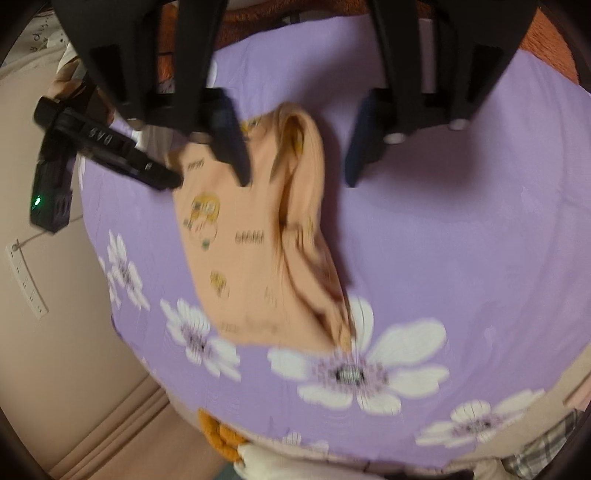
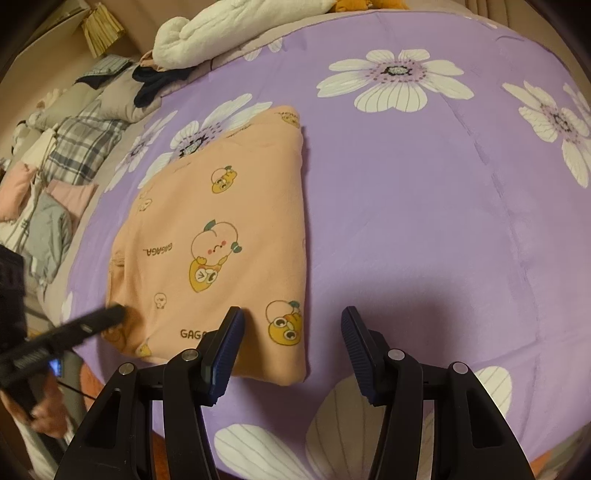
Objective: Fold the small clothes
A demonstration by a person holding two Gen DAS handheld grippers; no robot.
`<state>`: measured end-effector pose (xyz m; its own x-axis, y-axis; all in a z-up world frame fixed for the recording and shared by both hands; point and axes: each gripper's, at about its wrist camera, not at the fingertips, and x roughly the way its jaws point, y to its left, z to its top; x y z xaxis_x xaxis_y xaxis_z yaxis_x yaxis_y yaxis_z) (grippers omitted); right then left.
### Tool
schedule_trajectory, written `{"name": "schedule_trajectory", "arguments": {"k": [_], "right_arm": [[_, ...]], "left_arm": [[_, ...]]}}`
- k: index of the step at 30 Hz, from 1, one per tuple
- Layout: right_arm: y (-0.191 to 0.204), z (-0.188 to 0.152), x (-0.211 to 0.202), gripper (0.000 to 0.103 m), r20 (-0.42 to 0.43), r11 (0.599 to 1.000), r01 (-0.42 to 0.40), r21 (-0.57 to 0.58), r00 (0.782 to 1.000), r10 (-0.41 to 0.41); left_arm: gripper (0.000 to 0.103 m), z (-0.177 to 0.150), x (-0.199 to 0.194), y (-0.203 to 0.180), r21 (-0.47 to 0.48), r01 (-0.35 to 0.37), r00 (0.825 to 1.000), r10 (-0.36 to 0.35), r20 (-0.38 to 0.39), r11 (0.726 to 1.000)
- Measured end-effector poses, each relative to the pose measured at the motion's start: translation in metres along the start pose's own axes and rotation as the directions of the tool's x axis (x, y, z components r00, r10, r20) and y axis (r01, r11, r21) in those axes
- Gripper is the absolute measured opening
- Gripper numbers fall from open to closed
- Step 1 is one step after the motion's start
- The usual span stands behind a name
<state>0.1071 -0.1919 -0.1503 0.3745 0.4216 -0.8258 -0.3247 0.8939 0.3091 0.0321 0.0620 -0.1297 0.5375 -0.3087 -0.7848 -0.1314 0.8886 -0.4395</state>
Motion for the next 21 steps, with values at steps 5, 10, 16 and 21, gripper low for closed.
{"name": "schedule_trajectory", "arguments": {"k": [5, 10, 16, 21], "right_arm": [[-0.003, 0.006, -0.006, 0.075, 0.034, 1.0, 0.002, 0.002, 0.999, -0.002], [-0.005, 0.018, -0.007, 0.082, 0.063, 1.0, -0.03, 0.004, 0.998, 0.029], [-0.007, 0.034, 0.014, 0.082, 0.038, 0.993, -0.117, 0.032, 0.992, 0.116], [-0.001, 0.039, 0.032, 0.082, -0.005, 0.988, -0.155, 0.027, 0.988, 0.155]], "left_arm": [[0.087, 0.013, -0.004, 0.0, -0.011, 0.011, 0.998, -0.01, 0.059, 1.0], [0.092, 0.02, 0.012, 0.0, -0.026, 0.044, 0.997, -0.042, 0.06, 0.999], [0.092, 0.023, 0.049, 0.004, -0.069, 0.068, 0.997, -0.069, -0.02, 0.995], [0.091, 0.023, 0.064, 0.001, -0.055, 0.061, 0.997, -0.064, -0.047, 0.997]]}}
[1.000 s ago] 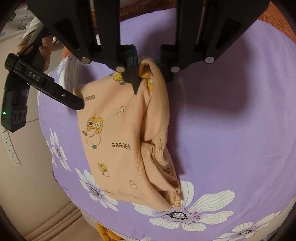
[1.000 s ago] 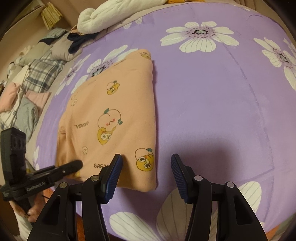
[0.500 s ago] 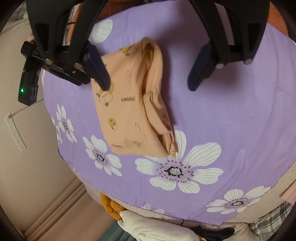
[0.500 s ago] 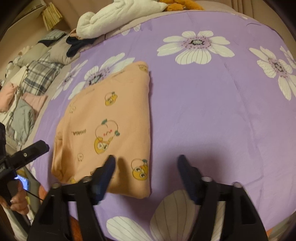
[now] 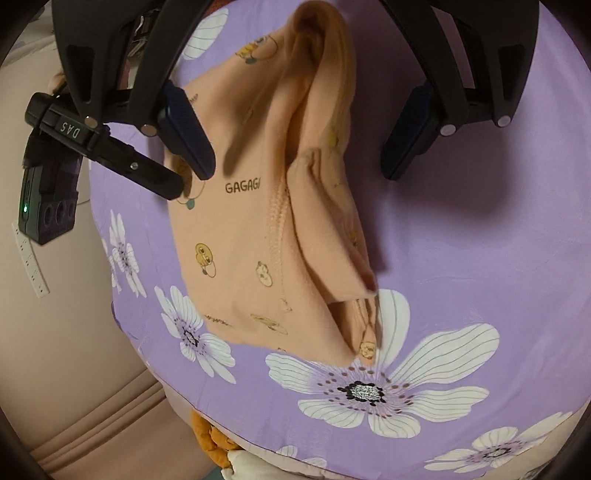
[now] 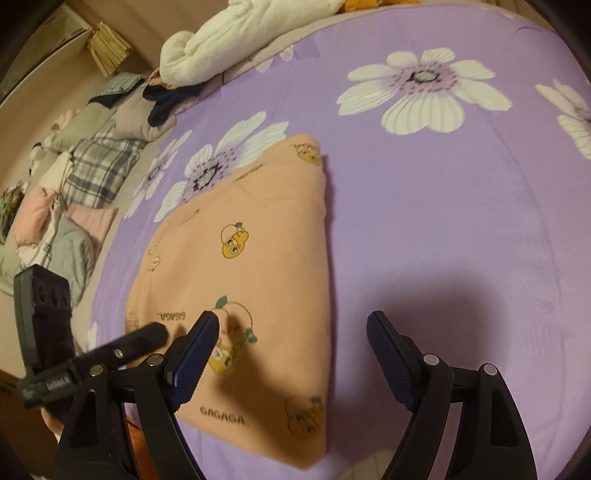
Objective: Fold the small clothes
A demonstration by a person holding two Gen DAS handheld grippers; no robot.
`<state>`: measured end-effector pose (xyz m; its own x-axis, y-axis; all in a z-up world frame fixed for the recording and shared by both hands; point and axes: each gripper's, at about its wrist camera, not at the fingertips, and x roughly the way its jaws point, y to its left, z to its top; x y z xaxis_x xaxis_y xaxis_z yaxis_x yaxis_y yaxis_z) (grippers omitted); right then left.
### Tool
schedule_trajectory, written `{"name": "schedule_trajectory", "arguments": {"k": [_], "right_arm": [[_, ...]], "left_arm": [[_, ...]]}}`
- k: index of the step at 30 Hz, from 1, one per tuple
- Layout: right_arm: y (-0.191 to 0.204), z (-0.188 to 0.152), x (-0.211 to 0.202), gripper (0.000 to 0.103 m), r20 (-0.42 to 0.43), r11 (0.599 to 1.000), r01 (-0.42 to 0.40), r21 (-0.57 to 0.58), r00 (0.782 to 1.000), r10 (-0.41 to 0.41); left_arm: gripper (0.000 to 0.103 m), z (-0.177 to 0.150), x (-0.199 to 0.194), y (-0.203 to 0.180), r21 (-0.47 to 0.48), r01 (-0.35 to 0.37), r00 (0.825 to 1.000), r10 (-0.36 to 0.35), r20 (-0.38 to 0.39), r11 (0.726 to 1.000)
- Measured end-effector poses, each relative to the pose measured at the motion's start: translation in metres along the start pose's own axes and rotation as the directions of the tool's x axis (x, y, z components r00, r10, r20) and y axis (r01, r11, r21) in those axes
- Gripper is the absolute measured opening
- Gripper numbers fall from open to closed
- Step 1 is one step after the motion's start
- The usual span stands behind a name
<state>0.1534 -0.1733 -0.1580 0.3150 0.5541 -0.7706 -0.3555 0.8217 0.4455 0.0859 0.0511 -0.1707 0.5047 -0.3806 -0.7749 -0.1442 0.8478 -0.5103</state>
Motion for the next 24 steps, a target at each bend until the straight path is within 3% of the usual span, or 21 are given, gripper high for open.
{"name": "schedule_trajectory", "arguments": {"k": [12, 15, 18, 24], "right_arm": [[0.008, 0.01, 0.022, 0.082, -0.036, 0.996, -0.074, -0.042, 0.997, 0.073], [0.008, 0.012, 0.026, 0.081, -0.031, 0.996, -0.079, -0.043, 0.996, 0.078], [0.009, 0.014, 0.027, 0.073, -0.025, 0.996, -0.077, -0.05, 0.997, 0.076], [0.014, 0.013, 0.026, 0.048, -0.015, 0.995, -0.06, -0.077, 0.998, 0.059]], "left_arm": [[0.088, 0.009, 0.017, -0.007, 0.03, 0.003, 1.0, -0.002, -0.018, 1.0], [0.072, 0.011, 0.021, -0.008, 0.031, 0.016, 1.0, -0.016, -0.023, 0.999], [0.06, 0.012, 0.023, -0.007, 0.011, 0.026, 0.999, -0.026, -0.028, 1.0], [0.039, 0.011, 0.021, -0.01, 0.002, 0.016, 1.0, -0.016, -0.019, 1.0]]}}
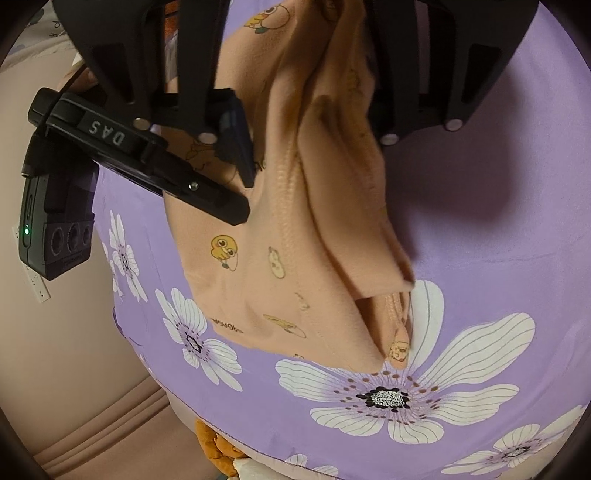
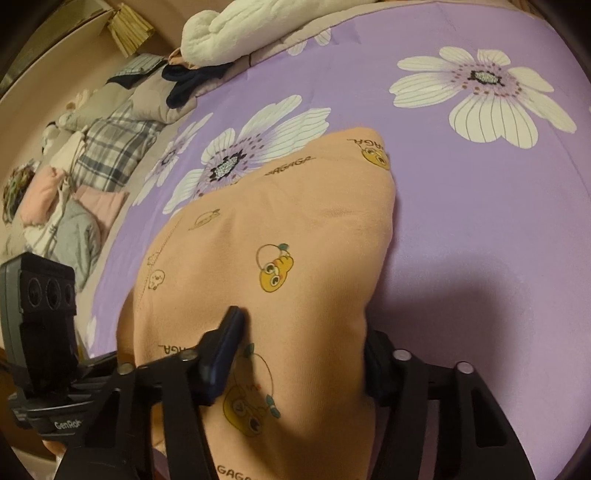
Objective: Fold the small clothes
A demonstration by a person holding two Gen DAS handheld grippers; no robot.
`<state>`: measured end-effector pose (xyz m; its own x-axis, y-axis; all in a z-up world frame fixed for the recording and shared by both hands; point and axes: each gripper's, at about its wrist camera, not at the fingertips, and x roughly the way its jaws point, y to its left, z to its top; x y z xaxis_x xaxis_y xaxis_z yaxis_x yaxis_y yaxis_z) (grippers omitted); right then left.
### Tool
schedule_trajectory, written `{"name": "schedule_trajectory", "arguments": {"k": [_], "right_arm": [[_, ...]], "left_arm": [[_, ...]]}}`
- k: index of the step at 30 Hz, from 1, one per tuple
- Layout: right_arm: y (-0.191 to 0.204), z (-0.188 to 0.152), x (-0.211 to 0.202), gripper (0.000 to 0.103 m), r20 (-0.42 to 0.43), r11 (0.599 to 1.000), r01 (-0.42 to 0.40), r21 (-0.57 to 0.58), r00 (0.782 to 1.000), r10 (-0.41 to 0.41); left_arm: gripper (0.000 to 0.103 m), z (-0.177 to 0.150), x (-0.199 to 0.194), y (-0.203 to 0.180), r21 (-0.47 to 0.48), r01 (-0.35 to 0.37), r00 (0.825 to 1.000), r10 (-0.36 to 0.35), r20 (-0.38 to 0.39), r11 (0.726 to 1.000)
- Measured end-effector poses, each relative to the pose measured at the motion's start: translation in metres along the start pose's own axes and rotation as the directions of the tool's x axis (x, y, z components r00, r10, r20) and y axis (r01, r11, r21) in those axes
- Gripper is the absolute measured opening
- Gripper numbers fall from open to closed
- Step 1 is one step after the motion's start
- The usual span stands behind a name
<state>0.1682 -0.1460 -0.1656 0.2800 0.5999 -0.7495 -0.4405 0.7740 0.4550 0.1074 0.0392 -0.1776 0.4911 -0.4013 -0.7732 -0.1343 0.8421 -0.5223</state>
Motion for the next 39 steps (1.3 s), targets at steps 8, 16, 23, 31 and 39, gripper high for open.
{"name": "schedule_trajectory", "arguments": {"k": [8, 16, 23, 31, 39], "right_arm": [[0.015, 0.001, -0.017, 0.026, 0.058, 0.999, -0.012, -0.04, 0.998, 0.014], [0.031, 0.003, -0.044, 0.025, 0.118, 0.997, -0.018, -0.081, 0.993, 0.027], [0.038, 0.008, -0.074, 0.025, 0.188, 0.995, 0.016, -0.103, 0.982, 0.004], [0.028, 0.018, -0.097, 0.025, 0.238, 0.994, 0.05, -0.1, 0.971, -0.025], [0.013, 0.032, -0.1, 0.025, 0.243, 0.995, 0.066, -0.077, 0.969, -0.045]], "left_arm": [[0.029, -0.003, -0.019, -0.023, 0.032, -0.02, 0.999, 0.018, 0.05, 0.999], [0.028, -0.004, -0.045, -0.05, 0.089, -0.004, 0.996, -0.004, 0.091, 0.996], [0.028, 0.002, -0.061, -0.076, 0.144, 0.019, 0.992, -0.037, 0.122, 0.989], [0.028, 0.016, -0.06, -0.103, 0.194, 0.048, 0.989, -0.074, 0.129, 0.98], [0.028, 0.032, -0.042, -0.115, 0.222, 0.042, 0.99, -0.07, 0.122, 0.974]]}}
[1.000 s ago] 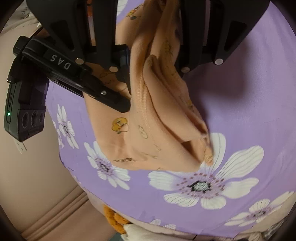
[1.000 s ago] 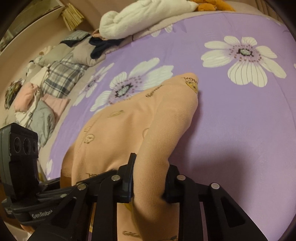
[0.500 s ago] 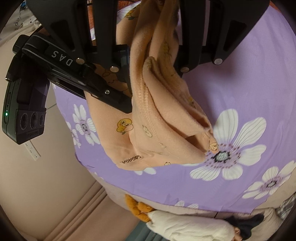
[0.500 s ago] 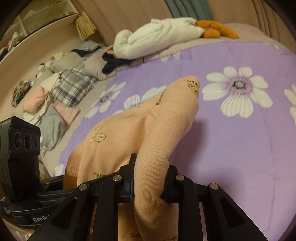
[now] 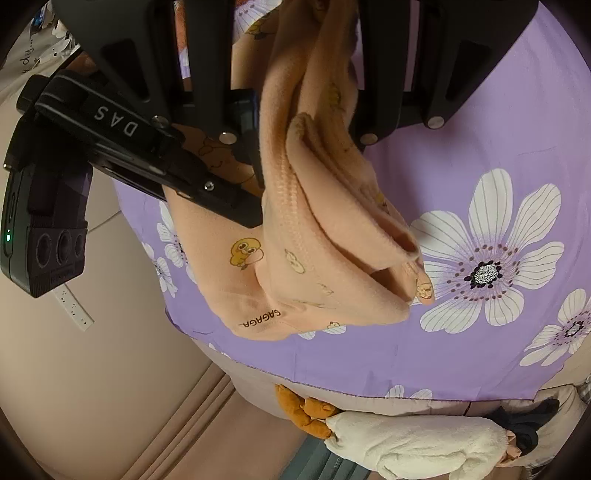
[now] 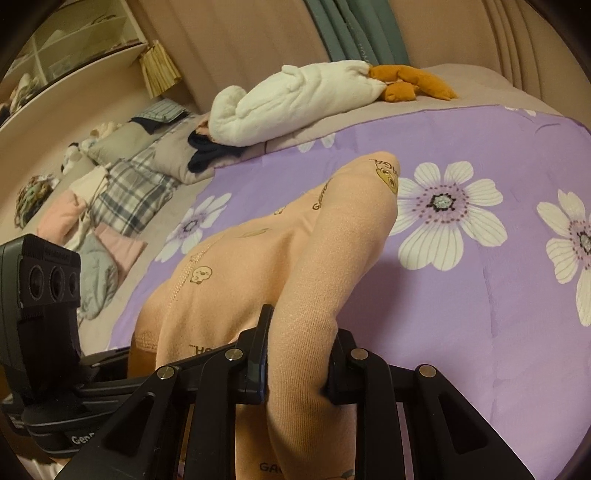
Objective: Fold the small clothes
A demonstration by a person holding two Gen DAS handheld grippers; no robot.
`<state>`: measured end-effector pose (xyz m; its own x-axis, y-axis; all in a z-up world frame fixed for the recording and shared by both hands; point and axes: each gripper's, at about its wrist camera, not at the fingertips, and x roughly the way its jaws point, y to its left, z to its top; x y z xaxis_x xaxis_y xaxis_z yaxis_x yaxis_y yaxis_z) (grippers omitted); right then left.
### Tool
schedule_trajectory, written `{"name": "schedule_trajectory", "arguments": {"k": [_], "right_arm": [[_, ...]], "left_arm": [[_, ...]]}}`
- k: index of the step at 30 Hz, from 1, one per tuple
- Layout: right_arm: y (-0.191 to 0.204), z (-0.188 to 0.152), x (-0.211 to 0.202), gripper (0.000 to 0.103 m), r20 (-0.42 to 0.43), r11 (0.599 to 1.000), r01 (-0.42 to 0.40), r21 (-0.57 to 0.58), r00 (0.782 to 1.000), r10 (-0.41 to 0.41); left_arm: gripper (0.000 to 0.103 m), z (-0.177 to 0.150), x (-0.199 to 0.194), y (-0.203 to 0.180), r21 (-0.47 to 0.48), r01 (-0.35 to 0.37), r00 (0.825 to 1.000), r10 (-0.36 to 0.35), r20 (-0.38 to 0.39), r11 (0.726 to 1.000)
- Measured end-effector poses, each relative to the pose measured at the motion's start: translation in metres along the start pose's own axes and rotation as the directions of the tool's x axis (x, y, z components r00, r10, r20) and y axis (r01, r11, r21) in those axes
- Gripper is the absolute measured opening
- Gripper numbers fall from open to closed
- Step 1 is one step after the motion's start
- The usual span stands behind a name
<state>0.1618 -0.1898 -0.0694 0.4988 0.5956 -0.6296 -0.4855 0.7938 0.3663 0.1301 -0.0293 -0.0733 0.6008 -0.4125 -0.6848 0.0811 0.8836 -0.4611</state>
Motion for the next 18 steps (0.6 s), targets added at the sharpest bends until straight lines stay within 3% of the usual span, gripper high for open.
{"name": "schedule_trajectory", "arguments": {"k": [18], "right_arm": [[-0.025, -0.012, 0.073, 0.025, -0.172, 0.999, 0.032, 0.044, 0.985, -0.024]], "left_arm": [[0.029, -0.01, 0.067, 0.059, -0.129, -0.068, 0.989, 0.049, -0.14, 0.989]]}}
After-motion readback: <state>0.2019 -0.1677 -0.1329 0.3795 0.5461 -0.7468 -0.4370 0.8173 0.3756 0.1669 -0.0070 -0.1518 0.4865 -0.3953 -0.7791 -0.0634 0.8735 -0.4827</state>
